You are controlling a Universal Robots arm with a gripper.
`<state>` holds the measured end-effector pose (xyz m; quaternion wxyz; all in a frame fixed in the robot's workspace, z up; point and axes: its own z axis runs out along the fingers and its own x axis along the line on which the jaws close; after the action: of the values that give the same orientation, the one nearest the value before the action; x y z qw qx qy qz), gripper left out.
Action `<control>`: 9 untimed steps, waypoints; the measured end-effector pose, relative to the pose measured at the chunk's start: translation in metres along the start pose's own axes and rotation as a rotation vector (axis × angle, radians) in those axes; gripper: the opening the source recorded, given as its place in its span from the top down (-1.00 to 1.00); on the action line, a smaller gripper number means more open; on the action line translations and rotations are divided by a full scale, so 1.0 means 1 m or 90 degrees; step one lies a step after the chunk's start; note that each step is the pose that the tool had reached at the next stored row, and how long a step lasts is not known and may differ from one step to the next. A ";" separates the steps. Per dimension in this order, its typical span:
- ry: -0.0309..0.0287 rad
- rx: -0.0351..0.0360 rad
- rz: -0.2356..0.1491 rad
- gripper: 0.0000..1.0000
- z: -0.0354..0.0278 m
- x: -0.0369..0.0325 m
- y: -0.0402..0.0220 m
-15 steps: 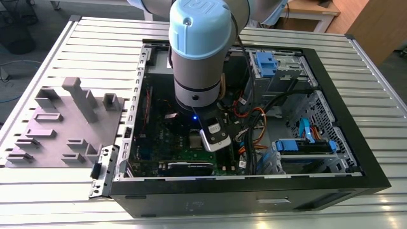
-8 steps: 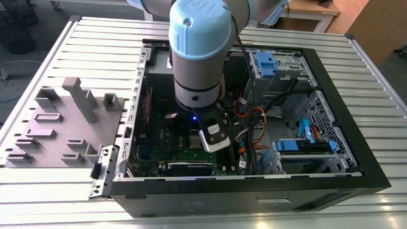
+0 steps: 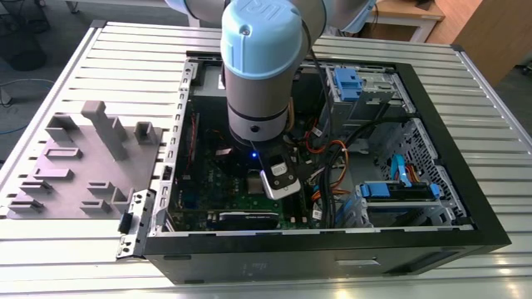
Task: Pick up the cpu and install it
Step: 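Place the cpu into insertion slot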
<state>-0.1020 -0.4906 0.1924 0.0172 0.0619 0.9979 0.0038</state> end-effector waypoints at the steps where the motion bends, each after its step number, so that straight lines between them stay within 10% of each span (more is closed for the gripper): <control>1: 0.0000 0.0000 -0.001 0.18 0.0005 0.0001 0.0000; 9: -0.0001 -0.0004 -0.002 0.18 0.0031 0.0005 0.0000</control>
<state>-0.1024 -0.4905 0.1893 0.0172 0.0602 0.9980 0.0041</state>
